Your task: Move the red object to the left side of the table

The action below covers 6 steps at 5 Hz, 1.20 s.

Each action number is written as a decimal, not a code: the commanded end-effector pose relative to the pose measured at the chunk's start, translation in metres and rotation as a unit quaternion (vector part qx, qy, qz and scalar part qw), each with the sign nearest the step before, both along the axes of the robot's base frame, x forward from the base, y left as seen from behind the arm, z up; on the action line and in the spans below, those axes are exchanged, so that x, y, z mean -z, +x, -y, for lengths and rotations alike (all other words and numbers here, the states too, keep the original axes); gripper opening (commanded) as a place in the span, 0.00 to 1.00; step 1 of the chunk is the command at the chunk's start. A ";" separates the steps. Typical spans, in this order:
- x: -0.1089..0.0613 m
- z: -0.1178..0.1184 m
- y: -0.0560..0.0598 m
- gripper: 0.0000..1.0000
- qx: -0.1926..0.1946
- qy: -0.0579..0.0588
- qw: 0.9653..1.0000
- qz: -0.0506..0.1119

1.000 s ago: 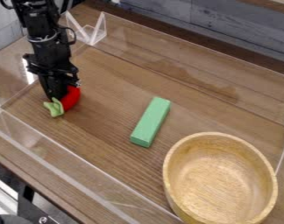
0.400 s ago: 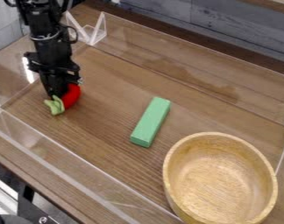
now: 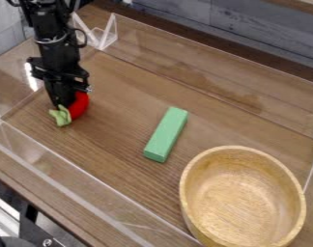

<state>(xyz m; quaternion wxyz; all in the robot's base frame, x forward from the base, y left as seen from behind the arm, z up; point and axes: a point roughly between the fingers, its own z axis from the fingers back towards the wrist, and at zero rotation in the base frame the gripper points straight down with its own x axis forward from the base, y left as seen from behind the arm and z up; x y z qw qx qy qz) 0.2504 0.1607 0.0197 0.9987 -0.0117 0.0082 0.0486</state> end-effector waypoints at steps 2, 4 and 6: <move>0.015 0.006 -0.001 0.00 -0.007 -0.011 1.000 -0.023; 0.012 0.008 -0.001 1.00 -0.013 -0.012 0.999 -0.029; -0.010 0.014 0.002 1.00 -0.016 -0.021 1.000 -0.014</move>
